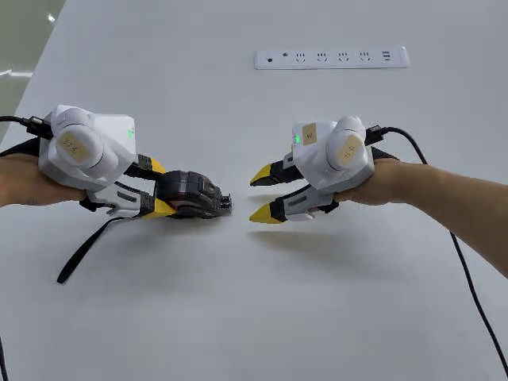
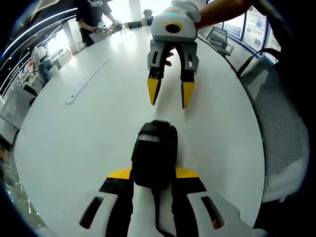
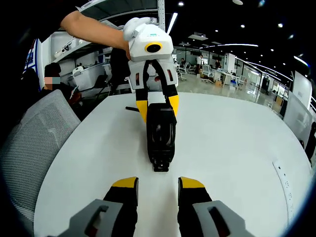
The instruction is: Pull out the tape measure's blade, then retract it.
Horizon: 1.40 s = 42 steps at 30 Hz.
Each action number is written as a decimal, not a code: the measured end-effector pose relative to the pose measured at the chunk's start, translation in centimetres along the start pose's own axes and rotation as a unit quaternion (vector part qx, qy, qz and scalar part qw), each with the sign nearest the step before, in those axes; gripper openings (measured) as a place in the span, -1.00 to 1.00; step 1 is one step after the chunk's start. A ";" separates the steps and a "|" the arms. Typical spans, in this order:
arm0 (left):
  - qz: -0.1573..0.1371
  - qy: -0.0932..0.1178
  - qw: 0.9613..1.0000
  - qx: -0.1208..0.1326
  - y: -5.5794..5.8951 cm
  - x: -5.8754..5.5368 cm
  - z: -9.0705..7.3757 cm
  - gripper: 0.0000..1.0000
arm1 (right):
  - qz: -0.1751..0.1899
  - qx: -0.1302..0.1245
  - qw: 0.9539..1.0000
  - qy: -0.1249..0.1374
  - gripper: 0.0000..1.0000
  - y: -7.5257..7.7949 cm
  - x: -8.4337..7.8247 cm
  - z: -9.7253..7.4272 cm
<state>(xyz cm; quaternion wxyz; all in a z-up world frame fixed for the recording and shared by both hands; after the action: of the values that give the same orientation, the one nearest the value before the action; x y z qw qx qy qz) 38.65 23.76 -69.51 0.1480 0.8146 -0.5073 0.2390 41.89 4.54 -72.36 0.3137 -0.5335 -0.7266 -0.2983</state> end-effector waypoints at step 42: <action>-0.021 0.006 1.000 -0.007 -0.3 -0.4 -0.1 -0.53 | -0.023 0.003 1.000 -0.022 -0.80 1.6 -0.3 5.0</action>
<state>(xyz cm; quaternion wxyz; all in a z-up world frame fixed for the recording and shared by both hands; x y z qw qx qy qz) 38.78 24.24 -69.63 0.1612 0.8229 -0.4905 0.2371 42.78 8.61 -75.55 0.2925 -0.5223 -0.7461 -0.2916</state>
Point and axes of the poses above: the centre of the closed fingertips' face, and the gripper's own axes: z roughly forward along the fingers, y roughly to its right, x roughly out of its top, the point moved 8 cm from there along -z, roughly backward along the fingers, and after that the axes turned 8 degrees about -z, right-handed, at the moved point
